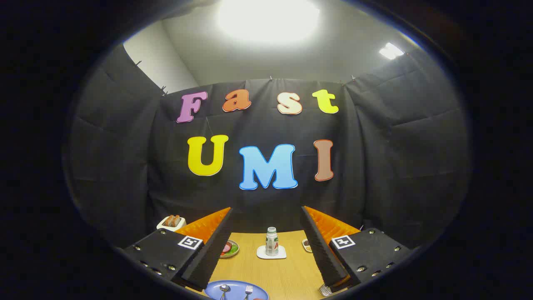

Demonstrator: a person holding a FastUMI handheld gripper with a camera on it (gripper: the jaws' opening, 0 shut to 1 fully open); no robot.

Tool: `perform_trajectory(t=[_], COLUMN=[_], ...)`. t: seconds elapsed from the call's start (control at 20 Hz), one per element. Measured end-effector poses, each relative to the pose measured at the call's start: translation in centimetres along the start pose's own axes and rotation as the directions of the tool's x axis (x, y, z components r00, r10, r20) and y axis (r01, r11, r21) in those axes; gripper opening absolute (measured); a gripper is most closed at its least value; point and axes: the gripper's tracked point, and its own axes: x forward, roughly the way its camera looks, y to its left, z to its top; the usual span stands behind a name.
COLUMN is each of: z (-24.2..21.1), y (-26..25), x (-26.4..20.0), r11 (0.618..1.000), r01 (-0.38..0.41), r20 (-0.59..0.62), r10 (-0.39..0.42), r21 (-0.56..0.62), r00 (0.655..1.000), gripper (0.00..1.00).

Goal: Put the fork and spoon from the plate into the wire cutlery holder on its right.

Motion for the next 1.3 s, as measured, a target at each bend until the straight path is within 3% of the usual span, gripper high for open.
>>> perform_trajectory(t=[0.6, 1.0, 1.3], z=[-0.8, -4.2, -10.2], y=[0.4, 0.0, 3.8], x=[-0.8, -0.5, -1.0], r11=[0.998, 0.995, 0.979], r01=[-0.007, -0.003, -0.125], r20=[-0.022, -0.098, -0.228], r10=[0.005, -0.006, 0.087], r21=[-0.056, -0.095, -0.16], r00=[1.0, 0.995, 0.97], gripper=[0.96, 0.97, 0.96])
